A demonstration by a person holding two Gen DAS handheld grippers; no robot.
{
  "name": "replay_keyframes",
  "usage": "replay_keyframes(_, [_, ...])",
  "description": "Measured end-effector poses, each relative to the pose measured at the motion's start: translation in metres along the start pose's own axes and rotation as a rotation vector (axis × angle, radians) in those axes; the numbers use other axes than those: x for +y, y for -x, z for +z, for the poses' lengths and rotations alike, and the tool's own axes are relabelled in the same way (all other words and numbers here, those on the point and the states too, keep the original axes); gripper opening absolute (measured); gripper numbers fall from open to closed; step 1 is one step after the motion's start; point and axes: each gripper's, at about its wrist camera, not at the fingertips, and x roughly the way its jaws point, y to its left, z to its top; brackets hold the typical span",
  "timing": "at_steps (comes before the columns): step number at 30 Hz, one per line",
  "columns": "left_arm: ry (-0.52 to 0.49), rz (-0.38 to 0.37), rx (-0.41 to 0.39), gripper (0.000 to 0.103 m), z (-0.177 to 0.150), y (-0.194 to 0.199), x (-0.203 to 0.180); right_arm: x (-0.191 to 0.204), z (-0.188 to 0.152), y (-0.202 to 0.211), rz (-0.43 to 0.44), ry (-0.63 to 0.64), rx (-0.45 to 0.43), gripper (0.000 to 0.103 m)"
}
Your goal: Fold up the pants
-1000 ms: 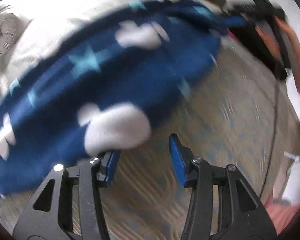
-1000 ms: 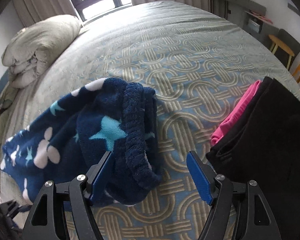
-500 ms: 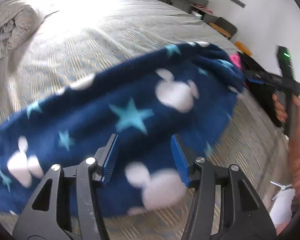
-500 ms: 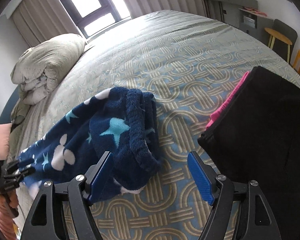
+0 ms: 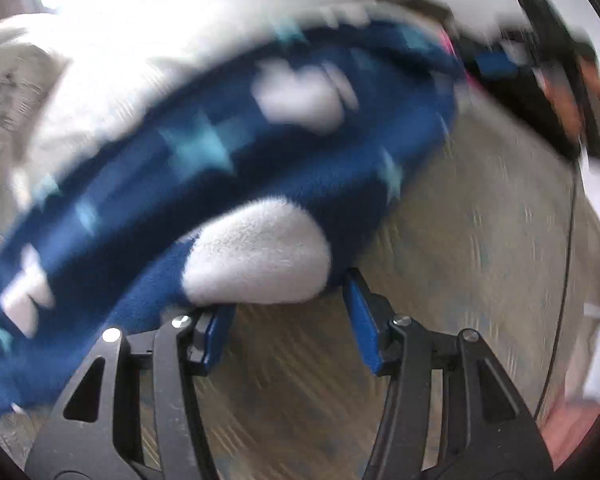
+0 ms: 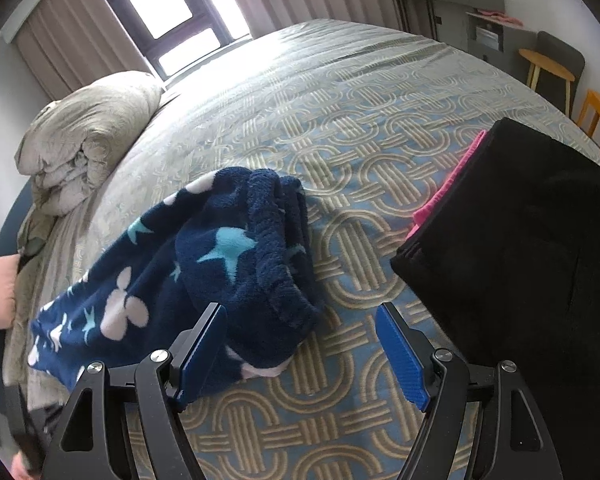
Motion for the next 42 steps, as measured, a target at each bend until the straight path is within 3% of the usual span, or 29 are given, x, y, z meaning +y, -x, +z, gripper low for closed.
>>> replay_keyframes(2, [-0.014,-0.017,-0.048,0.062,0.012,0.007,0.0,0.001,0.001,0.001,-0.004,0.013,-0.002,0.078])
replay_keyframes(5, [-0.081,-0.043,0.01,0.065,0.024,-0.005,-0.006,0.002,0.004,-0.003,-0.005,0.014,0.001,0.079])
replay_keyframes(8, [-0.063,-0.062,0.059,0.064,0.028,-0.024,-0.01,0.003,0.011,-0.013,0.017,0.008,0.015,0.08])
replay_keyframes(10, [-0.01,-0.09,0.056,0.039,0.027,-0.031,0.0,0.005,0.016,-0.022,0.035,0.012,0.031,0.081])
replay_keyframes(11, [0.032,-0.141,0.054,0.016,0.028,-0.031,0.006,0.005,0.018,-0.026,0.039,0.014,0.036,0.081])
replay_keyframes(13, [0.115,-0.195,0.053,0.016,0.029,-0.032,0.01,0.006,0.022,-0.035,0.044,0.018,0.043,0.081])
replay_keyframes(17, [0.096,-0.231,0.033,0.015,0.015,-0.017,-0.01,0.011,0.029,-0.056,0.006,0.04,0.061,0.079])
replay_keyframes(19, [0.043,-0.214,0.037,0.015,0.004,-0.008,-0.023,0.014,0.032,-0.063,-0.036,0.017,0.112,0.013])
replay_keyframes(22, [-0.018,-0.211,0.037,0.015,-0.011,0.0,-0.036,0.01,0.036,-0.029,-0.021,-0.038,0.012,0.012])
replay_keyframes(24, [-0.015,-0.227,0.035,0.015,-0.016,0.0,-0.038,0.003,0.039,-0.021,-0.051,-0.025,0.005,0.012])
replay_keyframes(26, [-0.002,-0.233,0.042,0.015,-0.016,-0.005,-0.037,-0.007,0.036,-0.039,-0.129,0.002,0.078,0.014])
replay_keyframes(27, [0.004,-0.235,0.045,0.015,-0.018,-0.007,-0.036,-0.009,0.031,-0.052,-0.167,0.037,0.133,0.021])
replay_keyframes(29, [0.011,-0.239,0.04,0.015,-0.018,-0.009,-0.037,-0.004,0.023,-0.052,-0.172,0.141,0.127,0.026])
replay_keyframes(30, [0.011,-0.241,0.04,0.015,-0.019,-0.009,-0.037,-0.001,0.023,-0.046,-0.169,0.173,0.124,0.036])
replay_keyframes(31, [0.014,-0.242,0.042,0.016,-0.018,-0.009,-0.037,0.001,0.026,-0.038,-0.148,0.198,0.136,0.055])
replay_keyframes(34, [0.017,-0.242,0.051,0.016,-0.018,-0.01,-0.036,0.004,0.04,-0.019,-0.034,0.198,0.09,0.076])
replay_keyframes(36, [0.014,-0.231,0.055,0.016,-0.015,-0.011,-0.035,0.017,0.05,-0.021,-0.06,0.252,0.048,0.085])
replay_keyframes(39, [0.017,-0.213,0.055,0.016,-0.013,-0.012,-0.04,0.033,0.067,-0.06,-0.159,0.308,0.073,0.085])
replay_keyframes(40, [0.017,-0.208,0.057,0.016,-0.012,-0.012,-0.04,0.036,0.07,-0.074,-0.179,0.298,0.097,0.075])
replay_keyframes(41, [0.016,-0.206,0.059,0.016,-0.012,-0.012,-0.04,0.039,0.073,-0.086,-0.182,0.283,0.118,0.049])
replay_keyframes(42, [0.014,-0.205,0.06,0.016,-0.011,-0.011,-0.04,0.04,0.074,-0.095,-0.174,0.25,0.137,0.014])
